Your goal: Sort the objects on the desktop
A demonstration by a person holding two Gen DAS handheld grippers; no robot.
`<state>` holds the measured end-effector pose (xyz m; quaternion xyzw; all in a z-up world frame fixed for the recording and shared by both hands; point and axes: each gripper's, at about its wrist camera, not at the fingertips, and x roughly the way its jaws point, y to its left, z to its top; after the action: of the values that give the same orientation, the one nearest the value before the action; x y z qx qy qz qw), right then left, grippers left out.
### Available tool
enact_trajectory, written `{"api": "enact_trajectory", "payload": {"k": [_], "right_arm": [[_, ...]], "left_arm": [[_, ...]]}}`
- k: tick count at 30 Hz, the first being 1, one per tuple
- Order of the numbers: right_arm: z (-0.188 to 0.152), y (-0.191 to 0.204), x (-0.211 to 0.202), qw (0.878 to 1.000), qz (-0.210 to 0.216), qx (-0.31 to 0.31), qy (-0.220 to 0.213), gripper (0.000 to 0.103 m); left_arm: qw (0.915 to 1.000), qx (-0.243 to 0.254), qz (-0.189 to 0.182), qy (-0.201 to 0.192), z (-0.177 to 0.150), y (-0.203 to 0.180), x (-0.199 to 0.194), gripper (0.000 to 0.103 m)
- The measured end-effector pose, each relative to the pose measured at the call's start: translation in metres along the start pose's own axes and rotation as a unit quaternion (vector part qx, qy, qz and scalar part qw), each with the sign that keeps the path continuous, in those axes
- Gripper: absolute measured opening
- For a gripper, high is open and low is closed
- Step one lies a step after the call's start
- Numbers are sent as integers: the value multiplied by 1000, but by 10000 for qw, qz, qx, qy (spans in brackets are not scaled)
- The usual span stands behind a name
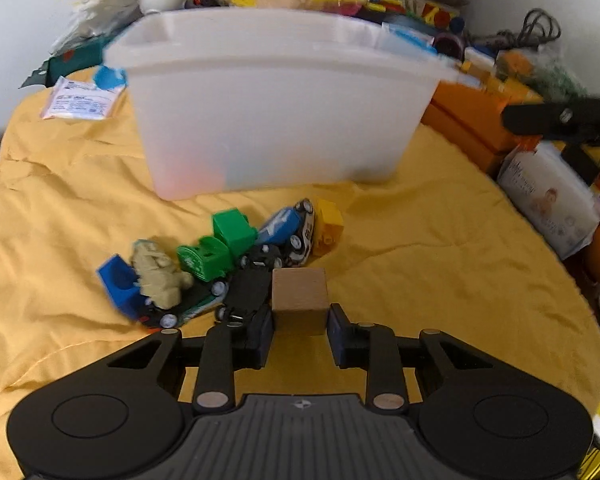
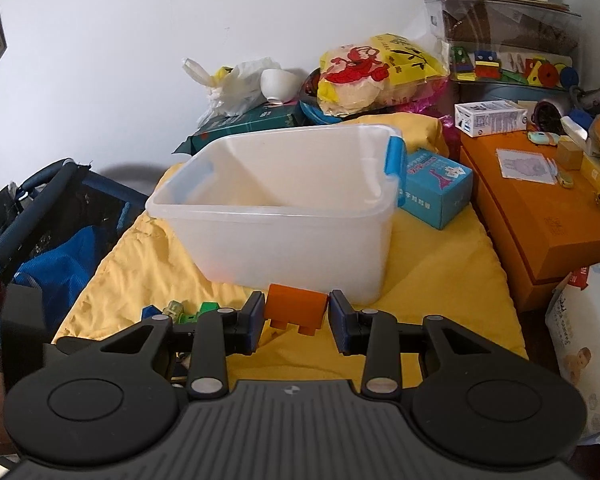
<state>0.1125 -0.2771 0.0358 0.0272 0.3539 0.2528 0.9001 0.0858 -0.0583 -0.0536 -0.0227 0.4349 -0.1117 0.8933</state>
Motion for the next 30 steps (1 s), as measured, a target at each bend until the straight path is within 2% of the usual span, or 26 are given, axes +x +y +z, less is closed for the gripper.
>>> {"api": "enact_trajectory", "payload": {"k": [6,15,23,30], "right_arm": [[11,-2,-4,9999,41,2,-134,38],[50,-1,-6,9988,96,-149,-457,38],[82,-6,2,9984,61,-206,-525,38],[103,-14,17,9990,-8,-210,-398,38]], "left_arm": [[9991,-96,-188,-359,19,9,-49,32],[9943,-309,-58,-1022,88,33,-93,32],[9917,-394,124,-1220,135,49,-92,32],[9926,-373,128,-1148,162,50,-77,32]]}}
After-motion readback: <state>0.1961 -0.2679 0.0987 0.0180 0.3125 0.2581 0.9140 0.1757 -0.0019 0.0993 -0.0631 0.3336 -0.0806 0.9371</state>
